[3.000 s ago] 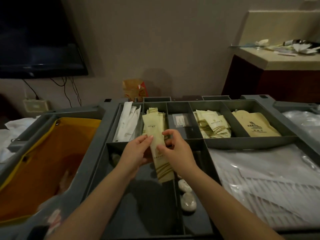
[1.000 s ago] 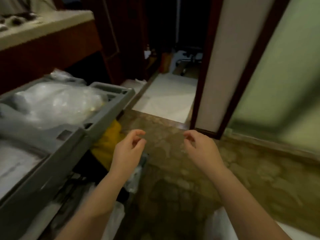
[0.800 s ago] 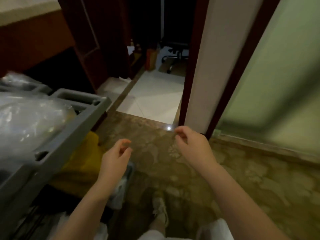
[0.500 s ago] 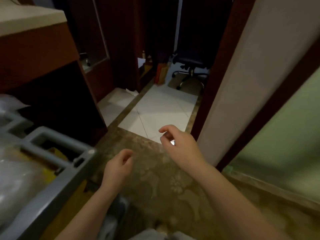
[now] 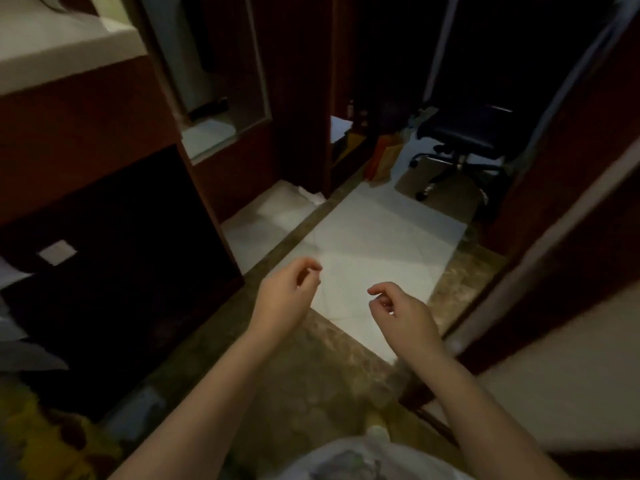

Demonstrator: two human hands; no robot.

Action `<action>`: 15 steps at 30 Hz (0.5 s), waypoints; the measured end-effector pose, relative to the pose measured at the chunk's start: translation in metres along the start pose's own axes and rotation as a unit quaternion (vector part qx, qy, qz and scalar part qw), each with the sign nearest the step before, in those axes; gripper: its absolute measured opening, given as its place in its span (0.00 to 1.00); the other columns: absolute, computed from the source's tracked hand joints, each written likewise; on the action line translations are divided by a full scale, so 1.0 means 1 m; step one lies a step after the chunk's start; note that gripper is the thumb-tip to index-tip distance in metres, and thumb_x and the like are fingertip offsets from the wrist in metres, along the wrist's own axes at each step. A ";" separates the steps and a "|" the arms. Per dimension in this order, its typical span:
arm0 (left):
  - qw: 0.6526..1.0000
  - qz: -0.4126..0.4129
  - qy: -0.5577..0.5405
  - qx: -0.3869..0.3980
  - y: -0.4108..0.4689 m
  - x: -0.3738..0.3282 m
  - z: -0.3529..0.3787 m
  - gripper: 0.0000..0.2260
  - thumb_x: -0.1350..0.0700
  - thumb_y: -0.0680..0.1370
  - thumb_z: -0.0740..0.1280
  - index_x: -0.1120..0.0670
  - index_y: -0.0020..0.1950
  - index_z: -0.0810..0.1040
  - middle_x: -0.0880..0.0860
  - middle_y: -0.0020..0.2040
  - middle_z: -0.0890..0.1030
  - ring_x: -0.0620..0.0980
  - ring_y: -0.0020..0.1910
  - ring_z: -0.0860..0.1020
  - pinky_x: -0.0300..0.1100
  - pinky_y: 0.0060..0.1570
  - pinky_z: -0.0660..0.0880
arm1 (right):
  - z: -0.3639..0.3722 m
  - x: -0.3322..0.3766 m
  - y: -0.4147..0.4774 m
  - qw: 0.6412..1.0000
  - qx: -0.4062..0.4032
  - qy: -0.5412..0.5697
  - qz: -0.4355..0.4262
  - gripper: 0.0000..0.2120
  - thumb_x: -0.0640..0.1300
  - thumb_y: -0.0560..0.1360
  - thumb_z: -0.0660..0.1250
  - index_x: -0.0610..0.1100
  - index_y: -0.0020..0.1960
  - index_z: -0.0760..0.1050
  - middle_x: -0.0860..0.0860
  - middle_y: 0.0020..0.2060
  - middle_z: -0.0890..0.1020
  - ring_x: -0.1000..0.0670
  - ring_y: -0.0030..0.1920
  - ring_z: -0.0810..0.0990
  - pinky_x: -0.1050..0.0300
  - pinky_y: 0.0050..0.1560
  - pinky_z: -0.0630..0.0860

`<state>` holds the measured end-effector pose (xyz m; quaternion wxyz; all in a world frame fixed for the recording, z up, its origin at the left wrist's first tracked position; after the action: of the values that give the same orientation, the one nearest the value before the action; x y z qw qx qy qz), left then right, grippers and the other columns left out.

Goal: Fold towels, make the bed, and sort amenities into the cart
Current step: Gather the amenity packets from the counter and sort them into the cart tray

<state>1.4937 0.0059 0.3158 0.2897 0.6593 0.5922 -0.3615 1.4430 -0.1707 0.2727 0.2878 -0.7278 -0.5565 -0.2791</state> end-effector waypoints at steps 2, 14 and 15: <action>0.998 -0.055 -0.003 -0.044 0.030 0.024 -0.028 0.07 0.54 0.81 0.61 0.47 0.56 0.77 0.42 0.47 0.78 0.38 0.45 0.76 0.29 0.39 0.70 | 0.011 0.032 0.057 0.998 0.043 0.009 -0.044 0.11 0.47 0.80 0.60 0.50 0.62 0.73 0.55 0.49 0.78 0.58 0.46 0.74 0.73 0.39 0.67; 0.885 -0.265 -0.048 -0.379 0.061 0.193 -0.257 0.07 0.58 0.81 0.60 0.49 0.55 0.76 0.50 0.49 0.80 0.49 0.43 0.78 0.41 0.39 0.73 | 0.164 0.377 0.201 0.875 0.264 0.055 -0.402 0.11 0.49 0.80 0.59 0.53 0.61 0.72 0.63 0.44 0.75 0.59 0.43 0.77 0.61 0.42 0.76; 0.879 -0.265 -0.052 -0.393 0.073 0.203 -0.273 0.07 0.58 0.81 0.60 0.48 0.53 0.76 0.50 0.49 0.81 0.50 0.42 0.77 0.39 0.37 0.72 | 0.177 0.396 0.208 0.866 0.267 0.061 -0.418 0.10 0.49 0.80 0.60 0.53 0.61 0.72 0.63 0.44 0.75 0.61 0.44 0.76 0.64 0.42 0.75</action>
<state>1.6097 0.3335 0.3022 0.4486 0.2898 0.8223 -0.1963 1.7493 0.1713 0.4175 0.3611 -0.3034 -0.8432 -0.2580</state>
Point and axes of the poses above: each hand's wrist, its own y-axis towards the middle knuckle, its own z-axis out of the palm, x = y × z, the point moved 10 cm from there along y, towards the middle knuckle
